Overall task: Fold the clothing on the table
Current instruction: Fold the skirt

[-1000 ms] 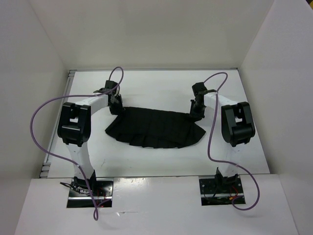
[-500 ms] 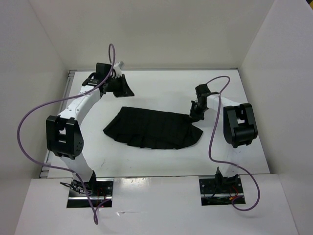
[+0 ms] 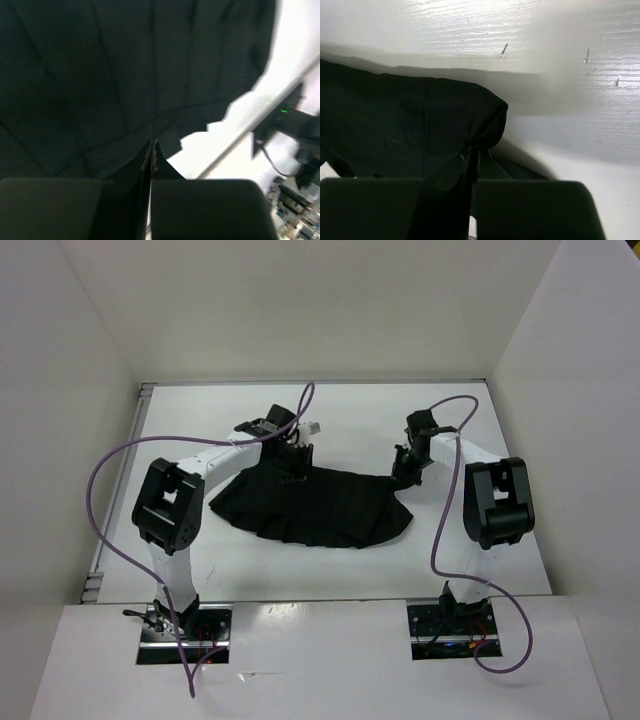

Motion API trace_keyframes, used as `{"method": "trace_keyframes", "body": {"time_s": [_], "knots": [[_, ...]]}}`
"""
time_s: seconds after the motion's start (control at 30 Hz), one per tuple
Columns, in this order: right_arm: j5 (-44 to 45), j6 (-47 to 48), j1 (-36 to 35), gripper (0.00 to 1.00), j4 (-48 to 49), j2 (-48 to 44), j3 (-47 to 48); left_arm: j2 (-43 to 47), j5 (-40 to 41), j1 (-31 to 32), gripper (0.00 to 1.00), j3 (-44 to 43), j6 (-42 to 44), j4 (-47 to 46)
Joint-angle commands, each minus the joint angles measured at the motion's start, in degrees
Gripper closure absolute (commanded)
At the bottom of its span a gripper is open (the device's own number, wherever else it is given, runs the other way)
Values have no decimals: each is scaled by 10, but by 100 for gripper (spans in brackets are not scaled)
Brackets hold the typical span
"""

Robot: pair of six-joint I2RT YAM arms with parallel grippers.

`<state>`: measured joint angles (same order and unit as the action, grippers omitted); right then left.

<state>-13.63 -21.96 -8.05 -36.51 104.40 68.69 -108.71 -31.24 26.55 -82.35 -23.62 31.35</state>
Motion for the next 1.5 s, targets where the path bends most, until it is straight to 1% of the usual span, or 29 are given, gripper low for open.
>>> {"method": "trace_keyframes", "body": {"time_s": [0.0,0.03,0.1,0.13,0.27,0.43,0.53,0.6,0.67,0.7,0.73,0.83,0.87,0.93,0.97,1.03,1.07,1.1,1.17,1.27,1.3,1.33,1.37,1.4,1.43,1.47], "knots": [[-18,9,11,100,-14,-36,21,-12,68,19,100,7,15,14],[-18,9,11,100,-14,-41,21,-17,97,28,100,12,7,14],[-25,9,11,100,-14,-48,21,-30,122,36,100,17,1,14],[-31,9,11,100,-19,-57,21,-36,152,36,100,18,-5,14],[-31,9,11,100,-24,-81,27,-74,161,59,100,30,-15,-1],[-37,3,16,100,-43,-105,57,-117,140,87,100,37,-28,-21],[-75,-2,16,100,-49,-126,87,-140,123,98,100,22,-34,-31],[-117,-17,16,100,-49,-143,108,-151,94,105,100,10,-40,-45],[-145,-22,16,100,-41,-149,131,-170,77,110,100,-11,-53,-59],[-177,-29,11,100,-33,-149,138,-184,71,116,100,-39,-59,-59],[-191,-37,11,100,-33,-149,144,-190,63,116,100,-55,-64,-59],[-217,-52,0,100,-15,-142,155,-197,51,121,100,-110,-70,-64],[-217,-52,0,100,-8,-137,160,-197,51,114,100,-125,-70,-50],[-217,-52,0,100,-8,-131,167,-165,71,93,100,-152,-61,-17],[-217,-52,0,100,-8,-131,167,-125,81,84,99,-152,-61,-2],[-222,-52,0,100,-8,-126,174,-82,119,54,82,-152,-55,15],[-222,-52,0,100,-8,-126,180,-44,133,44,79,-152,-50,35],[-222,-52,0,100,-2,-126,180,-27,159,23,75,-152,-43,45],[-222,-57,0,100,-2,-120,186,18,193,5,74,-135,-37,70],[-228,-57,-11,100,3,-108,198,58,260,-25,75,-96,-37,80],[-228,-63,-11,100,3,-102,205,58,276,-32,84,-80,-43,80],[-228,-63,-17,100,8,-96,205,65,306,-44,88,-48,-43,85],[-228,-69,-25,100,8,-96,215,65,318,-49,93,-28,-49,85],[-228,-69,-25,100,8,-87,225,71,339,-49,100,-6,-49,79],[-228,-69,-34,100,8,-76,231,71,346,-57,100,30,-57,79],[-228,-69,-42,100,8,-71,236,71,351,-64,100,45,-57,79]]}}
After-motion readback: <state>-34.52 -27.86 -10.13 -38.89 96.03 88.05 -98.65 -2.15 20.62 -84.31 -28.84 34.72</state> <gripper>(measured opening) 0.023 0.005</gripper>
